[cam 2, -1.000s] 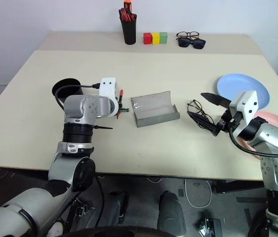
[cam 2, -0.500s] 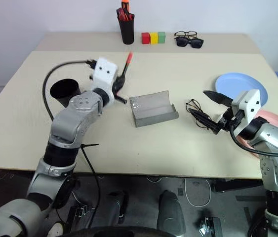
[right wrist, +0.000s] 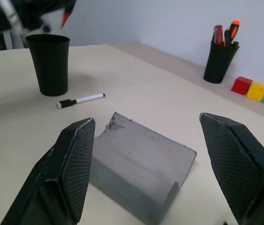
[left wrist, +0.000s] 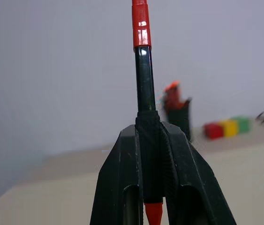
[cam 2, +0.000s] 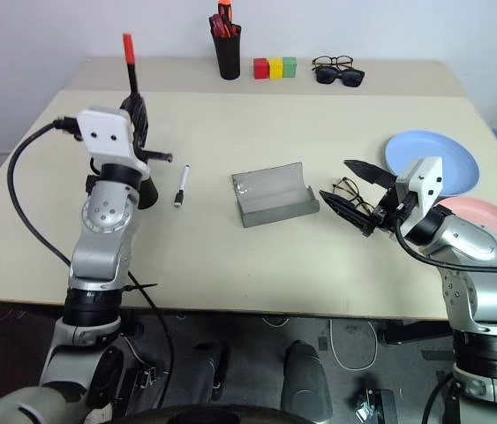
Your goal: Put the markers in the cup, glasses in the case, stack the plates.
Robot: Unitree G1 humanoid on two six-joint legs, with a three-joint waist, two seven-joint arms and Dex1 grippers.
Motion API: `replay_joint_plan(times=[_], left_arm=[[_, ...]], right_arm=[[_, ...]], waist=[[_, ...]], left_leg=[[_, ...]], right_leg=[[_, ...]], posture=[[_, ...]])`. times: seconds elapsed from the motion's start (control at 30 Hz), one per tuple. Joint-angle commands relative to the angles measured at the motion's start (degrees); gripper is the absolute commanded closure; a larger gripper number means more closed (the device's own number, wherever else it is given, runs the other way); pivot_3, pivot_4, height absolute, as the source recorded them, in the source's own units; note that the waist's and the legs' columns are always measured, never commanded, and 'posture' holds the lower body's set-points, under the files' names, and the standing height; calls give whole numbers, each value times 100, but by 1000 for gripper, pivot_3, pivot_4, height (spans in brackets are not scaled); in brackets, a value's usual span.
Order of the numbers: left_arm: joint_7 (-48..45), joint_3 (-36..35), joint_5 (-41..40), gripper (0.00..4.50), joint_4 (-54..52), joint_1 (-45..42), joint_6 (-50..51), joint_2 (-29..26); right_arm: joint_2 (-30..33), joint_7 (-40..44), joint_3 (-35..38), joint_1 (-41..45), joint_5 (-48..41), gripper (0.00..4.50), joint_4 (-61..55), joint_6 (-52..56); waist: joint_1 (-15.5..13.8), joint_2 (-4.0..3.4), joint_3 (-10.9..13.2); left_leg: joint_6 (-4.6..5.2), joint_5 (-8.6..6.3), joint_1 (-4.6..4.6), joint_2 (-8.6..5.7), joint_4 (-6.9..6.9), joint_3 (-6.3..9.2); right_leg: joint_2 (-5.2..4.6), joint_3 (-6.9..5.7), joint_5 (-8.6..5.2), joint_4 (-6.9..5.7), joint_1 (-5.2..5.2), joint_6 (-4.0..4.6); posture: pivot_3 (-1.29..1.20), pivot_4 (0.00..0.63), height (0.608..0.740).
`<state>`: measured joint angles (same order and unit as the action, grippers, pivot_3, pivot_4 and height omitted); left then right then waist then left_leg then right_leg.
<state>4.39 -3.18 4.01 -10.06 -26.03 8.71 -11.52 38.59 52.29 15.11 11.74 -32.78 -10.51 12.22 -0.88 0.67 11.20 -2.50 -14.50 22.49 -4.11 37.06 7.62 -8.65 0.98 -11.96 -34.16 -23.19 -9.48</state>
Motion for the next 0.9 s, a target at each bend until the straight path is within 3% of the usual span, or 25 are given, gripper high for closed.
replay_joint_plan(times=[0.03,0.37,0.9], left_arm=[[130,-148,189,4435,-662,101,112,-17],[69,-411,290,4435,-809,480,304,-198],[55,-365,430,4435,528,48,-833,-504]], right_arm=[[-26,67,49,111,-62,875,24,-60],[-128,149,-60,298,-25,875,241,-153],[-147,394,-73,279,-179,875,131,-103]], waist=[[0,0,0],[27,0,0],[23,0,-1]], left_leg=[[0,0,0,-1,2,0],[0,0,-6,3,3,-1],[0,0,-5,2,1,0]], right_leg=[[-1,0,0,0,2,0],[3,1,1,-8,0,0],[2,0,1,-7,-1,0]], posture=[[0,150,739],[0,150,739],[0,150,739]])
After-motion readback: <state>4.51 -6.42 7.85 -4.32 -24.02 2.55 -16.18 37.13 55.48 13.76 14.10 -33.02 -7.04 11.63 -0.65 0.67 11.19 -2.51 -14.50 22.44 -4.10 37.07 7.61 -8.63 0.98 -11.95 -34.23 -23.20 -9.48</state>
